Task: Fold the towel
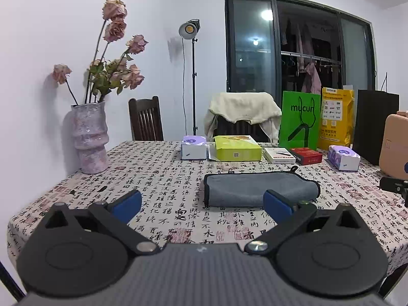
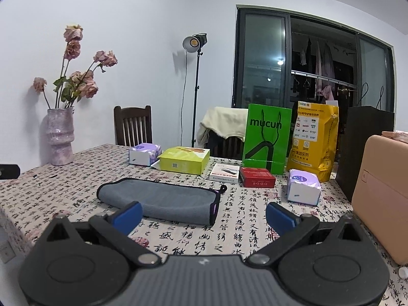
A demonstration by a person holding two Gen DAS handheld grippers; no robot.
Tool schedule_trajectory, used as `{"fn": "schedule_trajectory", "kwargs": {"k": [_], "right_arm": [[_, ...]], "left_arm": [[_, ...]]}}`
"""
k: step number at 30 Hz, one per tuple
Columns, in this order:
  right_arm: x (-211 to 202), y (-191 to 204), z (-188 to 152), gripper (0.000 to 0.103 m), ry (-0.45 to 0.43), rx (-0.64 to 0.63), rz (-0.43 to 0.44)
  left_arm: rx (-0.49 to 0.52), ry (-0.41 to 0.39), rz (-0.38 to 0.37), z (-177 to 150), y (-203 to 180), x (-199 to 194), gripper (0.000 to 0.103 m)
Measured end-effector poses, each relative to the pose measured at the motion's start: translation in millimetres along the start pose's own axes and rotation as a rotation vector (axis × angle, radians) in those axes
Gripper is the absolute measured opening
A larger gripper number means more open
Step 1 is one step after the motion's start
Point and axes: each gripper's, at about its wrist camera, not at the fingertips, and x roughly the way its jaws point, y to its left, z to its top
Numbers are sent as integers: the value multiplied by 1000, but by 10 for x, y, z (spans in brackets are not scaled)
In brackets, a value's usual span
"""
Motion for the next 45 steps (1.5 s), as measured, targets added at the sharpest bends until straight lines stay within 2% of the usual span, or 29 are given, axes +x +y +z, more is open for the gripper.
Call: {"fn": "schedule_trajectory", "kwargs": {"k": [8, 14, 25, 35, 45], "right_arm": [[-419, 135, -92, 103, -28, -14, 4], [-694, 234, -177, 103, -25, -4, 2], [-1151, 391, -285, 103, -10, 15, -18], [-1306, 528, -305, 103, 5, 9, 8], [-1361, 520, -361, 103, 14, 14, 18]], "left_arm": [[-1, -16, -2, -156, -38, -367, 103], [6, -26, -33, -250, -70, -611, 103], [28, -26, -25, -365, -63, -950, 103], [10, 8, 6, -458, 40, -1099, 103], [35, 7, -54, -450, 40, -1160, 103]]}}
